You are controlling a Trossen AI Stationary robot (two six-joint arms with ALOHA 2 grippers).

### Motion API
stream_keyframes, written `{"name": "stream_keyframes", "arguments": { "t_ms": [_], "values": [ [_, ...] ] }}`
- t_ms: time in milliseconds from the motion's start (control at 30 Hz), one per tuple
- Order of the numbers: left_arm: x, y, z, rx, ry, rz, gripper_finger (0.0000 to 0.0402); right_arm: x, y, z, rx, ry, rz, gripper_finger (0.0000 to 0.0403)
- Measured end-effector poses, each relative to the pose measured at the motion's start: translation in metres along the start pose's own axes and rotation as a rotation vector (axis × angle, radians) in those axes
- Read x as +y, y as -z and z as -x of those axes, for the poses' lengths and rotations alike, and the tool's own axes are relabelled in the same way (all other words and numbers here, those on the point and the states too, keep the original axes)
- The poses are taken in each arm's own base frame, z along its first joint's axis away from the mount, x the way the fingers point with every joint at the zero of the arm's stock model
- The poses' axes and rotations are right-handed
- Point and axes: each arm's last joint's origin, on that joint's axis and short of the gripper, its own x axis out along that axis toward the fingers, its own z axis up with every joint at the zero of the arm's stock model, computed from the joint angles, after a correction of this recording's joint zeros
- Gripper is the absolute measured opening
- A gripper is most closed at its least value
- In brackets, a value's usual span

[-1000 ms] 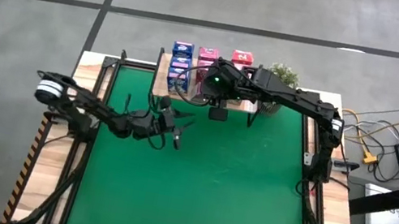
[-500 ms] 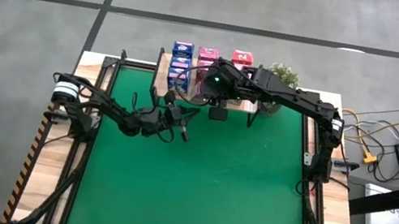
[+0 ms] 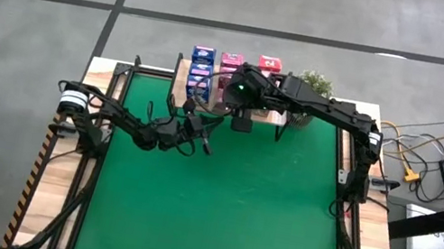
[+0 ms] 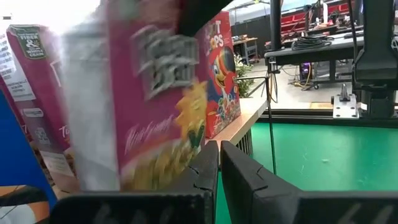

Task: Stack cereal on shelf
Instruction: Put the violet cereal box on the shelf aligned with the violet cereal boxes

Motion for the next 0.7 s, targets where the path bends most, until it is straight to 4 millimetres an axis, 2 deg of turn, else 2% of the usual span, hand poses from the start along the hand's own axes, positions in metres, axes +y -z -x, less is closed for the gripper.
{"name": "stream_keyframes", "arguments": {
  "t_ms": [533,700],
  "values": [
    [0.004,0.001,-0.002,0.006,-0.012,0.005,0.0,-0.007,-0.013,0.025,-0.1,0.029,-0.041,0.0213],
    [0.007,0.002,-0.003,0.013,-0.025,0.001,0.0,0.0,-0.019,0.025,-0.155,-0.028,-0.03,0.018]
  ]
}}
